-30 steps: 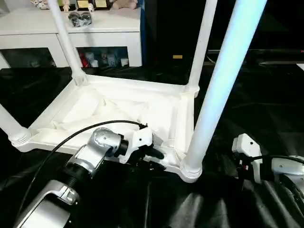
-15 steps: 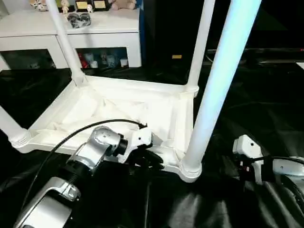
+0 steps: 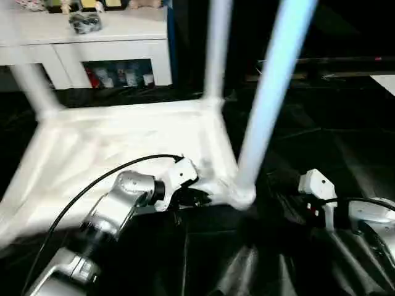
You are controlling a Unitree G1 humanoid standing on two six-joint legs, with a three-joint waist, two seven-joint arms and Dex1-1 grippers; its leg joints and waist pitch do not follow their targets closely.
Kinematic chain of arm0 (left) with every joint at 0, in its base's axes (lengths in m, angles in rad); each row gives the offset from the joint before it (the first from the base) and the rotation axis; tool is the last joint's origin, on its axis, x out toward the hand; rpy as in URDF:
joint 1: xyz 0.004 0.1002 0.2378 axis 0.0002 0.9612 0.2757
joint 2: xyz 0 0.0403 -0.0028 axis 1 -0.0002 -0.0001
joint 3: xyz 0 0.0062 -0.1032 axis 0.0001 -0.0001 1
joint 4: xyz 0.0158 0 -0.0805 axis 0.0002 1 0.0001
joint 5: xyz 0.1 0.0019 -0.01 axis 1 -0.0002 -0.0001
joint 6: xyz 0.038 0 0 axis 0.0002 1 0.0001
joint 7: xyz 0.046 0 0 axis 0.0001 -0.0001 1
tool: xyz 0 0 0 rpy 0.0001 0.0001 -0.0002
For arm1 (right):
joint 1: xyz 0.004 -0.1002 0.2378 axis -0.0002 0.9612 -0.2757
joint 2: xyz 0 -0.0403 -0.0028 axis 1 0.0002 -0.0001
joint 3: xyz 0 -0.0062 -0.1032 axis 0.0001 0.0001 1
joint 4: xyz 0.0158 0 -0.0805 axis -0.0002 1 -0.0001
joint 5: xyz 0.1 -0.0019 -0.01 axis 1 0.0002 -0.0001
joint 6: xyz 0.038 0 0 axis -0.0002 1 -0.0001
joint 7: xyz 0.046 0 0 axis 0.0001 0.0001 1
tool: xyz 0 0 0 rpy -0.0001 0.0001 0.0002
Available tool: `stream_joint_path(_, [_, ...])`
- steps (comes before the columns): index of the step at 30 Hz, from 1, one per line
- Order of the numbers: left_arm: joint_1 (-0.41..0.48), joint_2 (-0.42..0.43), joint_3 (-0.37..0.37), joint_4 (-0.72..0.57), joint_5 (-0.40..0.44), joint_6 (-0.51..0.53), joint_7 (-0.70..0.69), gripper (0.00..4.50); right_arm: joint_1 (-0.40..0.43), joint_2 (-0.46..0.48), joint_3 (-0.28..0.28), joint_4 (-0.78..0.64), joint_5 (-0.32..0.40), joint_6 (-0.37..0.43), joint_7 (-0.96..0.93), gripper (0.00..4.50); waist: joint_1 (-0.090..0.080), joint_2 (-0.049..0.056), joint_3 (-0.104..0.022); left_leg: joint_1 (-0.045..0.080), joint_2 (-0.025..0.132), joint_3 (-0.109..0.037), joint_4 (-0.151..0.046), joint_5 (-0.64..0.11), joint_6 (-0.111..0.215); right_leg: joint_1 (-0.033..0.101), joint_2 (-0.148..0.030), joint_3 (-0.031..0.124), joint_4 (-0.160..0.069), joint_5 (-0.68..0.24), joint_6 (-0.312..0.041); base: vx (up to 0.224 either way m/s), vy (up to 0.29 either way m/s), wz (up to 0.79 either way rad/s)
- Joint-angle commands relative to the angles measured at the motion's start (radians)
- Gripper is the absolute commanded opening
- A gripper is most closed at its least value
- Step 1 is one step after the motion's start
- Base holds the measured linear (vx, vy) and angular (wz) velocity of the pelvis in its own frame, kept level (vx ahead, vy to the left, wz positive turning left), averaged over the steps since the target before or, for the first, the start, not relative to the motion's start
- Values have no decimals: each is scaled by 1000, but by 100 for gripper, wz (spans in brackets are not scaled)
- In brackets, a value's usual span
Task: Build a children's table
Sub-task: Rotate table base, then rotate leg to tighten
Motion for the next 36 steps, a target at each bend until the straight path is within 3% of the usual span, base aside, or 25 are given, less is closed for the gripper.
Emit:
stream_joint_path(1, [48, 13, 18, -33, 32, 68, 65, 3, -20, 17, 10, 8, -22, -23, -24, 450, 16, -24, -54, -11, 87, -37, -76, -35, 145, 48, -96, 40, -71, -126, -302, 0, 0, 0])
stream_joint_path(7, [83, -11, 13, -66, 12, -5, 88, 3, -83, 108, 6, 61, -24, -57, -105, 450, 22, -21, -53, -5, 88, -33, -78, -62, 132, 42, -94, 38, -73, -155, -300, 0, 0, 0])
stream_joint_path(8, [84, -11, 10, -63, 14, -7, 88, 3, -90, 117, 9, 66, -24, -58, -110, 450, 23, -25, -54, -3, 89, -32, -78, -58, 132, 42, -94, 38, -73, -150, -298, 0, 0, 0])
stream_joint_path(10, [88, -4, -6, -60, 27, -6, 86, 3, -111, 143, 21, 83, -34, -60, -130, 450, 25, -20, -54, -5, 89, -32, -79, -47, 128, 43, -95, 36, -70, -143, -296, 0, 0, 0])
stream_joint_path(12, [93, 3, -17, -72, 32, 2, 83, 3, -162, 183, 33, 143, -71, -65, -186, 450, 27, -28, -57, -7, 89, -31, -78, -21, 123, 44, -97, 34, -64, -120, -297, 0, 0, 0])
stream_joint_path(17, [91, 17, -22, -72, 38, -33, 76, 3, -222, 220, 70, 220, -88, -83, -156, 450, 28, -27, -57, -7, 89, -30, -77, -22, 117, 44, -97, 32, -63, -126, -293, 0, 0, 0])
stream_joint_path(18, [90, 19, -20, -67, 39, -40, 74, 3, -233, 227, 79, 236, -90, -87, -145, 450, 27, -32, -57, -7, 89, -29, -77, -23, 117, 44, -96, 32, -63, -124, -292, 0, 0, 0])
stream_joint_path(20, [87, 26, -19, -63, 37, -48, 62, 0, -269, 249, 92, 284, -99, -104, -143, 424, 26, -39, -57, -7, 89, -28, -78, -23, 116, 44, -98, 32, -60, -126, -294, 0, 0, 0])
stream_joint_path(22, [85, 30, -18, -60, 38, -52, 58, 0, -281, 255, 98, 301, -101, -111, -141, 414, 29, -34, -57, -3, 90, -27, -76, -19, 112, 42, -99, 32, -61, -129, -296, 0, 0, 0])
stream_joint_path(23, [82, 34, -18, -54, 39, -57, 55, 0, -296, 263, 104, 326, -109, -123, -143, 414, 29, -41, -57, -3, 91, -25, -76, -14, 112, 41, -99, 33, -61, -121, -296, 0, 0, 0])
stream_joint_path(25, [79, 39, -20, -49, 40, -63, 53, 0, -316, 272, 107, 361, -119, -138, -144, 390, 31, -41, -56, -6, 89, -26, -77, -7, 114, 43, -99, 32, -57, -116, -298, 0, 0, 0])
stream_joint_path(26, [79, 44, -20, -49, 37, -64, 49, 0, -331, 282, 110, 387, -124, -147, -144, 379, 32, -47, -56, -4, 89, -24, -76, -5, 111, 42, -99, 32, -58, -119, -296, 0, 0, 0])
stream_joint_path(28, [80, 48, -20, -49, 35, -65, 46, 0, -341, 287, 113, 400, -123, -151, -142, 375, 36, -44, -54, -4, 91, -24, -78, -18, 104, 41, -101, 33, -59, -129, -293, 0, 0, 0])
stream_joint_path(31, [80, 51, -18, -46, 35, -68, 46, 0, -347, 290, 115, 413, -121, -156, -122, 338, 37, -53, -54, -4, 92, -24, -80, -37, 93, 42, -100, 33, -60, -146, -287, 0, 0, 0])
stream_joint_path(36, [82, 51, -12, -41, 38, -66, 59, 0, -358, 296, 118, 454, -130, -185, -117, 299, 37, -52, -52, -3, 92, -24, -83, -62, 75, 41, -101, 33, -64, -181, -280, 0, 0, 0])
